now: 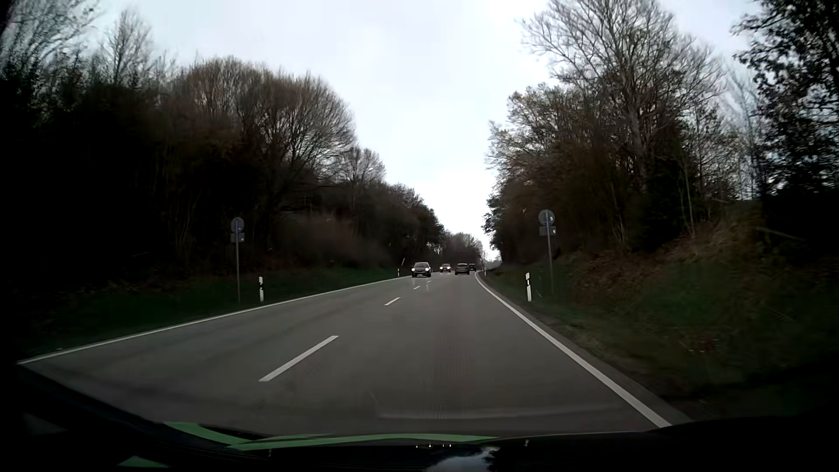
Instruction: Follow the waypoints while adhering to traffic rules and regulations
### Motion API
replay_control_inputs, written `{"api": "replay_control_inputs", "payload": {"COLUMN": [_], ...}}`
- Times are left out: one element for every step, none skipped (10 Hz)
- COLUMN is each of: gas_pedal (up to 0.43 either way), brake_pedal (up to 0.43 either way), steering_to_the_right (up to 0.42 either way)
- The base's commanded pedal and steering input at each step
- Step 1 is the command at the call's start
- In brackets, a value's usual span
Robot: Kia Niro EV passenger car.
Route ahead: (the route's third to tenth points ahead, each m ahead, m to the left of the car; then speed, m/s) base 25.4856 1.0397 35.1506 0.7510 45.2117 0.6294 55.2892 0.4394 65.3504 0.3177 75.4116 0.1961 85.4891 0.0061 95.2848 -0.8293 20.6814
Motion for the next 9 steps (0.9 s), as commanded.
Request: {"api": "replay_control_inputs", "payload": {"gas_pedal": [0.197,0.197,0.197,0.197,0.197,0.197,0.197,0.197,0.197], "brake_pedal": [0.0,0.0,0.0,0.0,0.0,0.0,0.0,0.0,0.0], "steering_to_the_right": [-0.001,-0.002,-0.002,-0.002,-0.001,0.0,0.0,0.0,0.001]}}
